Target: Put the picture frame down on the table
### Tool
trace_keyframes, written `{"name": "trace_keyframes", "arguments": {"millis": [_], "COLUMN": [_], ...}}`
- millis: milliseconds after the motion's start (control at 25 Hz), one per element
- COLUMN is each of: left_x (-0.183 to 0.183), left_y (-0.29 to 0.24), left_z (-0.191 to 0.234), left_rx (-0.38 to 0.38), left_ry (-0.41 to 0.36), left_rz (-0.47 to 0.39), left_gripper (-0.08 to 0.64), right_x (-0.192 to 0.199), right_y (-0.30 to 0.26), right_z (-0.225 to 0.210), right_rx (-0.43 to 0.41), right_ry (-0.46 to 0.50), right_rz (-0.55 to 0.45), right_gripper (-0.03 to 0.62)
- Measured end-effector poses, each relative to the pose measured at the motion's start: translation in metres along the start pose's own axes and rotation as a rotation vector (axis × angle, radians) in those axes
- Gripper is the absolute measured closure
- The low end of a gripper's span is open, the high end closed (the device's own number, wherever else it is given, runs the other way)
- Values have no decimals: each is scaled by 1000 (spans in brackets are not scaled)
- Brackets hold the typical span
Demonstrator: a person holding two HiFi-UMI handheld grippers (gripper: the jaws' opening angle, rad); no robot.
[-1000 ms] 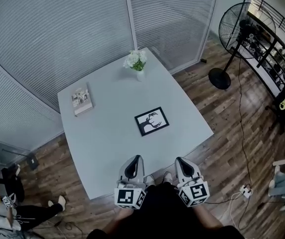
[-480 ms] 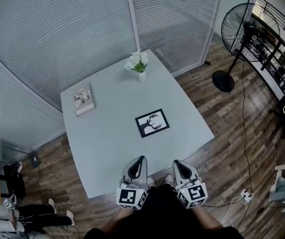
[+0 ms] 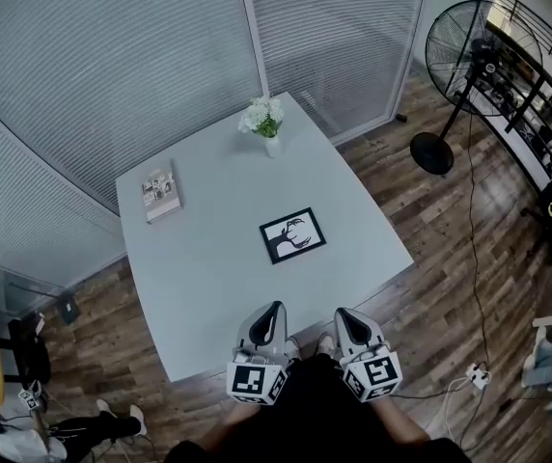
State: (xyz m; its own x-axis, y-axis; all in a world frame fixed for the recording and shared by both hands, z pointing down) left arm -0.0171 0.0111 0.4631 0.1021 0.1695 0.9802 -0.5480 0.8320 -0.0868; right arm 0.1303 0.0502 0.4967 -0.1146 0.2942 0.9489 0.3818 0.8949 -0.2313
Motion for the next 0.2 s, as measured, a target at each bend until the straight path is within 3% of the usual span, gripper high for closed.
{"name": "trace_keyframes", "arguments": {"millis": [200], "left_x": [-2], "left_y": [-3], "left_z": [-2], "left_rx": [-3], "left_ry": [0], "left_rz": [0], "left_gripper": [543], "right_x": [-4], "right_y": [-1], "right_z": [-3], "right_rx": [0], "right_ry": [-1], "right_rz": [-6], "right_gripper": [580]}}
Point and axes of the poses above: the fingertips, and each gripper's own axes: y backward along the fingers, z to its left, x out of its underside, the point moved 3 cm from there along y, backward along the fingers, and after that the axes turned 1 degree about -z, right-handed, at the moved point
